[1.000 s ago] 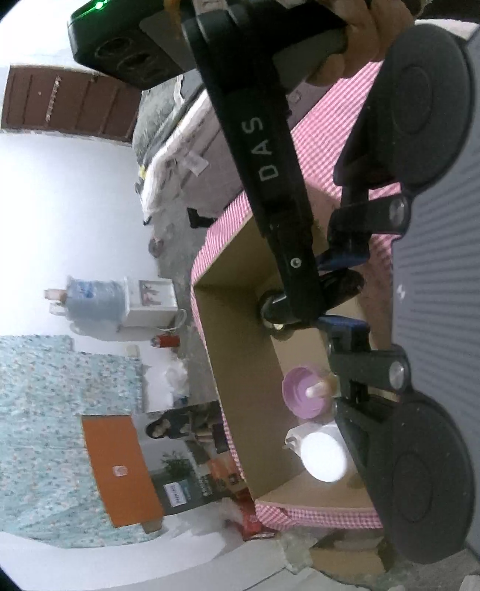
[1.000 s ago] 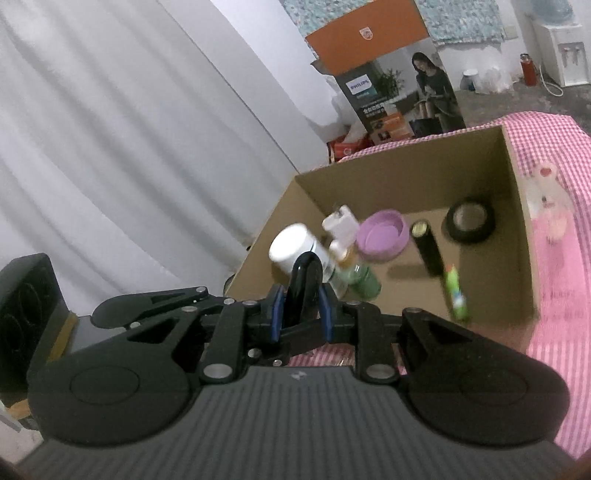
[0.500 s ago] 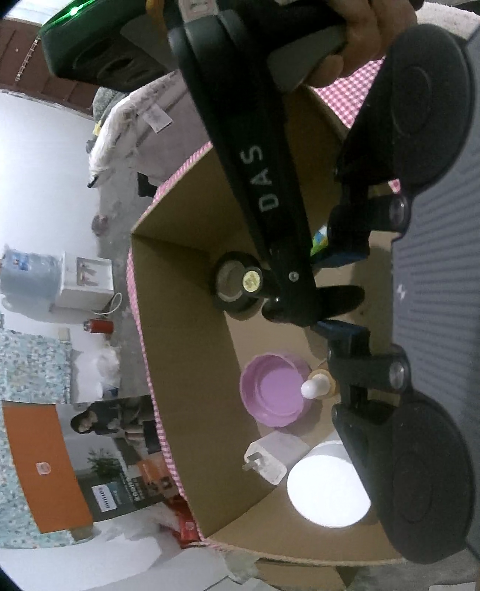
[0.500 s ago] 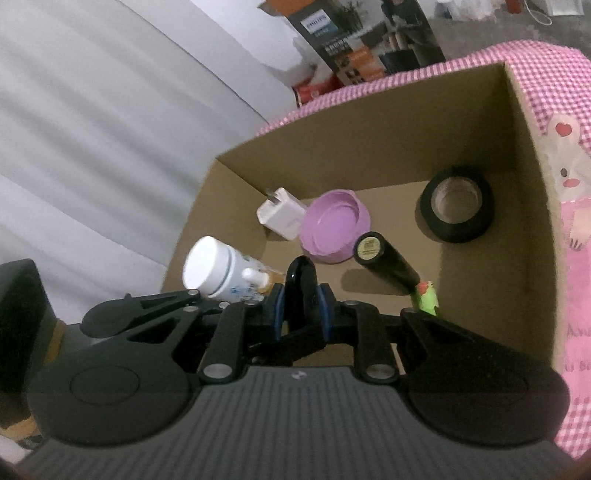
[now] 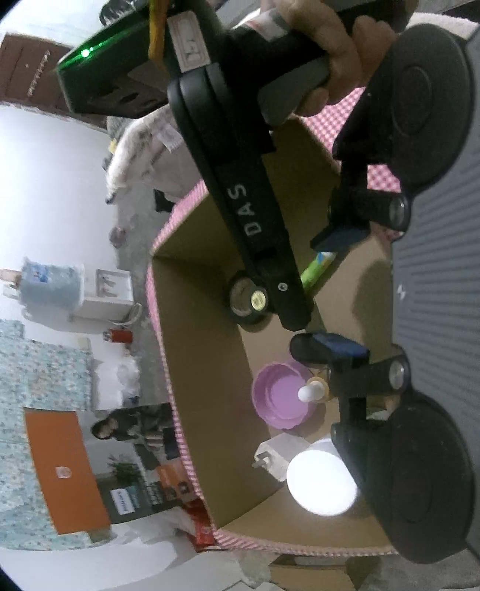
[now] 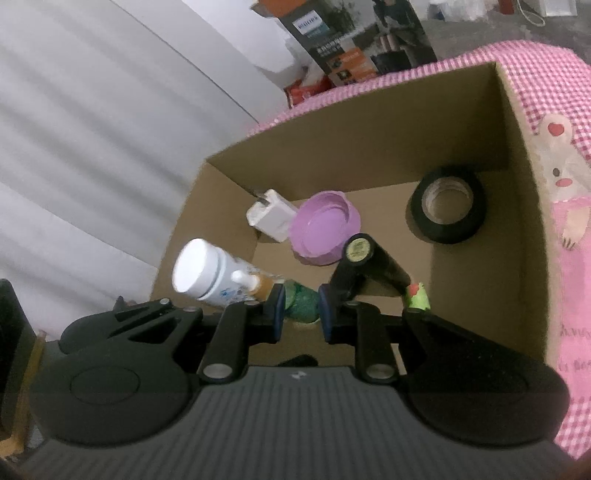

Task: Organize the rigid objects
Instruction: 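Carry the black case into the box and open the right tool, then grasp the gold-lidded jar by its sides with the right tool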

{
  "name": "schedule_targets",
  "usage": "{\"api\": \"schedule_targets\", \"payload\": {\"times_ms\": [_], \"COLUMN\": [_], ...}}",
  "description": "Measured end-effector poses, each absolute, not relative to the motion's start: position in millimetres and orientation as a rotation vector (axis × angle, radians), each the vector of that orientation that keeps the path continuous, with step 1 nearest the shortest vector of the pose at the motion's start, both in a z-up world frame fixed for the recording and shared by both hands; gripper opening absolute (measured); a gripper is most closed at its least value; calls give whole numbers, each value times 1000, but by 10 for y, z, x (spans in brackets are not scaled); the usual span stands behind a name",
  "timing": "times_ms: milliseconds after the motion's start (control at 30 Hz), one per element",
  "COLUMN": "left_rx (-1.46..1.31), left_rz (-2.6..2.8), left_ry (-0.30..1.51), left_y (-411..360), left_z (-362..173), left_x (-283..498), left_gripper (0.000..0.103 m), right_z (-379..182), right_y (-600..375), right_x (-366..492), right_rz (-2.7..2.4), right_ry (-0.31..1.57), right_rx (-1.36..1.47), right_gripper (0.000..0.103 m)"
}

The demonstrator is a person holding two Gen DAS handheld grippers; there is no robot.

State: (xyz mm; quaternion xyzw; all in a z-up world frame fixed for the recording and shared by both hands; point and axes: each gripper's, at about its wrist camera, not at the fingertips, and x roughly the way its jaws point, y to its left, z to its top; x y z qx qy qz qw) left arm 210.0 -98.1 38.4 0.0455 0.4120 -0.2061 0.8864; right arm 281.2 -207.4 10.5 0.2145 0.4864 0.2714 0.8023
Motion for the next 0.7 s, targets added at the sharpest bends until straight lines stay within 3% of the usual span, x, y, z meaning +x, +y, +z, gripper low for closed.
{"api": "schedule_targets", "payload": {"times_ms": [133, 300, 500, 700], "left_rx": [86, 80, 69, 93], "left_rz": [-448, -458, -439, -383], "left_ry": [803, 768, 794, 854], "left_y": [-916, -825, -706, -649], "left_z": [565, 680, 617, 261], "left_x": [1819, 1471, 1124, 959], "left_gripper": [61, 68, 74, 79], "right_z": [322, 601, 697, 355], "right_y": [-2138, -2248, -2388, -2374], "right_x": [2552, 2131, 1589, 1208], "right_rz": [593, 600, 598, 587], "right_ry": [977, 877, 794, 820], "right_rx": [457, 449, 501, 568], "right_gripper": [27, 45, 53, 55]}}
